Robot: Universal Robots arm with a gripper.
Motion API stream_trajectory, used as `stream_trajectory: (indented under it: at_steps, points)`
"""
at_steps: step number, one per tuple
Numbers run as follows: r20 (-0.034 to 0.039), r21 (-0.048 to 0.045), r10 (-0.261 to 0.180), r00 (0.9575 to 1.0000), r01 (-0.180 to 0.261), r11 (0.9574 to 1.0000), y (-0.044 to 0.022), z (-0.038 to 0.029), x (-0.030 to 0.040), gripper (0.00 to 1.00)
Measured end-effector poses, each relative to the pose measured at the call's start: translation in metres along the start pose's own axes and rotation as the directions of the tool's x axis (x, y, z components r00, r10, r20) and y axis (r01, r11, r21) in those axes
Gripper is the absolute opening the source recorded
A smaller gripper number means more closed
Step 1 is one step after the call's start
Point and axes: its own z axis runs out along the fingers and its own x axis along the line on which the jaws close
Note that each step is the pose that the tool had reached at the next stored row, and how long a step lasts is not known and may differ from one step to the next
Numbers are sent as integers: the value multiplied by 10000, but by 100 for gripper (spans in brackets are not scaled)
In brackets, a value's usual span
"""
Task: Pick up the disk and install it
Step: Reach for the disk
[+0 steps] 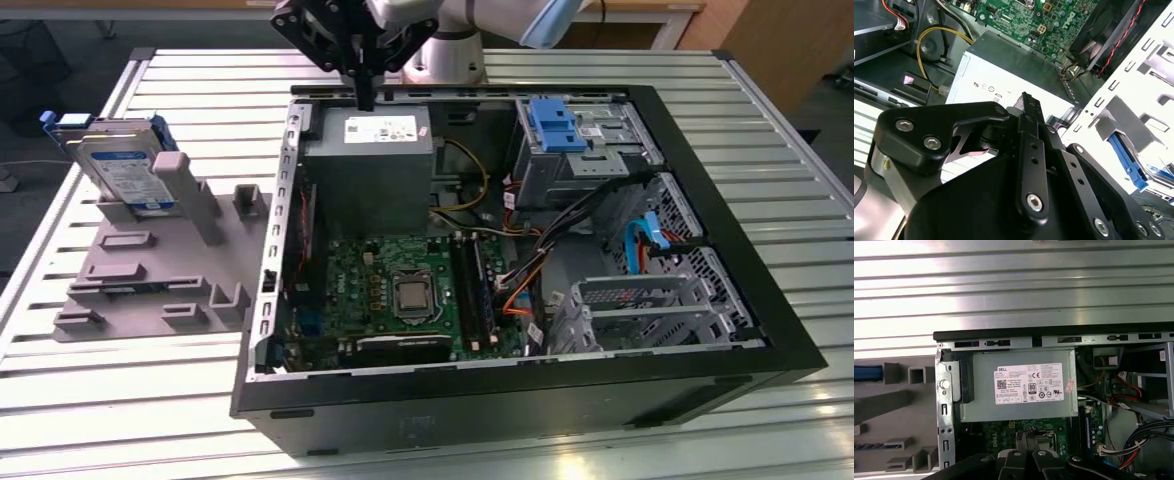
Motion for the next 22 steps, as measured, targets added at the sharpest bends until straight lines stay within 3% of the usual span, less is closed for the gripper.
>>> stream_trajectory:
  at_steps: [22]
  points:
    - [0,-1,-1,10000,1,10000,-6,0,77,11]
